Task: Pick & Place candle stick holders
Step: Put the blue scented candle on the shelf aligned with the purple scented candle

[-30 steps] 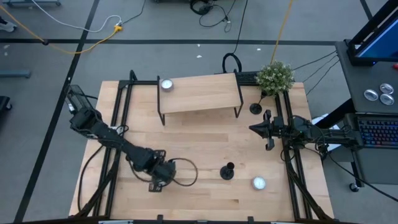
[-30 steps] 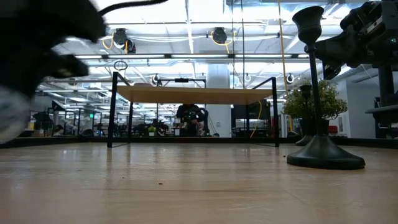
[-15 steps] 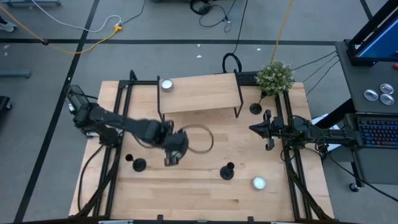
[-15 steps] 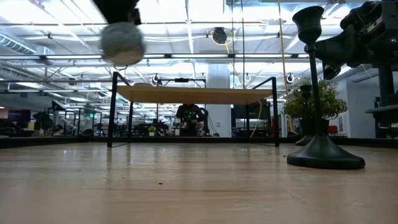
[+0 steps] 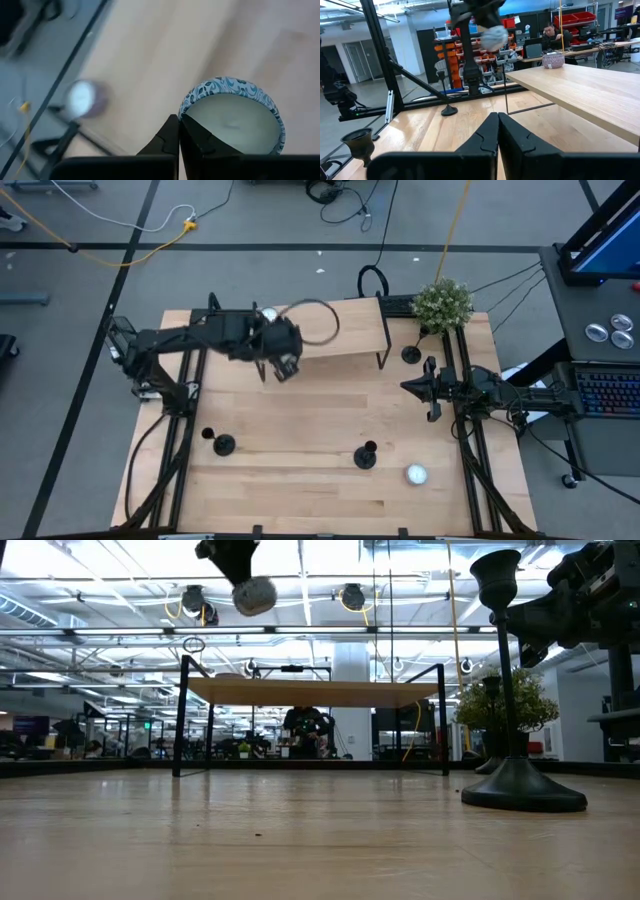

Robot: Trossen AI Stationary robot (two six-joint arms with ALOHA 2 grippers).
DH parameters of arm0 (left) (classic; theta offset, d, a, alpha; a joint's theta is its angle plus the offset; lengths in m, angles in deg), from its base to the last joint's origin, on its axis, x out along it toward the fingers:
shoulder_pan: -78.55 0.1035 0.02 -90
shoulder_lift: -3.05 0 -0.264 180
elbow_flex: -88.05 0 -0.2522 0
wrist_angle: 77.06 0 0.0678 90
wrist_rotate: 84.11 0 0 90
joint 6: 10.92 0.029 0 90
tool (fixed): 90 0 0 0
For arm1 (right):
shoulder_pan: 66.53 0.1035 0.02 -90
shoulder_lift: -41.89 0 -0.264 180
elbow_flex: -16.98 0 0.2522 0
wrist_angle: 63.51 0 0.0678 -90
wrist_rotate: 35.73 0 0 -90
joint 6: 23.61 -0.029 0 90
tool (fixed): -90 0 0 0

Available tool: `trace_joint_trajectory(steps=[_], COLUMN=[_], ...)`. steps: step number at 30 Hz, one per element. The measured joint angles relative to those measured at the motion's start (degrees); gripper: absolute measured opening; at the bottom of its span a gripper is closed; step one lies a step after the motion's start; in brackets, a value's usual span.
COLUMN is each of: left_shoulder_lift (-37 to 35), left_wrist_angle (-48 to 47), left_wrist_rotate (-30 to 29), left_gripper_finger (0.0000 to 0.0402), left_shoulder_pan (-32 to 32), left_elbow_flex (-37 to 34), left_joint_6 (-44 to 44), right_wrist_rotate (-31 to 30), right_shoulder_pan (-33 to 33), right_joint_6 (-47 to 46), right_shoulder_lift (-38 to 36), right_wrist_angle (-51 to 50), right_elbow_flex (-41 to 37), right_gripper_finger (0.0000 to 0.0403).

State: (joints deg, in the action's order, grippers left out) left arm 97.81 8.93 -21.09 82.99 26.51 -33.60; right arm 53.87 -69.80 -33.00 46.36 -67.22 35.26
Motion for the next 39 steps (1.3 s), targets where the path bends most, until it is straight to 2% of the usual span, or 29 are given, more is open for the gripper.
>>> trace_joint_trajectory(steps=[6, 11, 17, 32, 39], left_shoulder_lift=[0.30, 0.52, 1.25, 10.07, 10.29], left_wrist_angle=[-9.33, -9.07, -9.76, -9.66, -9.77], left_wrist_rotate=[-0.09, 3.33, 3.98, 8.25, 8.91], left_gripper_finger=[0.0001, 0.0001, 0.0000, 0.0000, 0.0000], left_shoulder_pan=[7.53, 11.45, 13.70, 19.12, 20.84], left_elbow_flex=[0.00, -0.04, -0.03, -0.04, -0.04], left_joint_6=[-3.45, -2.93, -1.80, 3.57, 4.14], right_wrist_rotate=[0.00, -3.63, -8.58, -8.57, -8.57], right_shoulder_pan=[0.00, 0.00, -0.02, -0.02, -0.02], right_joint_6=[0.00, 0.00, 0.00, 0.00, 0.00], right_shoulder_lift=[0.00, 0.01, 0.01, 0.00, 0.00], right_wrist_angle=[0.00, -0.02, -0.01, -0.05, -0.04], right_elbow_flex=[0.00, 0.00, 0.00, 0.00, 0.00], right_gripper_finger=[0.0000, 0.0000, 0.0000, 0.0000, 0.0000])
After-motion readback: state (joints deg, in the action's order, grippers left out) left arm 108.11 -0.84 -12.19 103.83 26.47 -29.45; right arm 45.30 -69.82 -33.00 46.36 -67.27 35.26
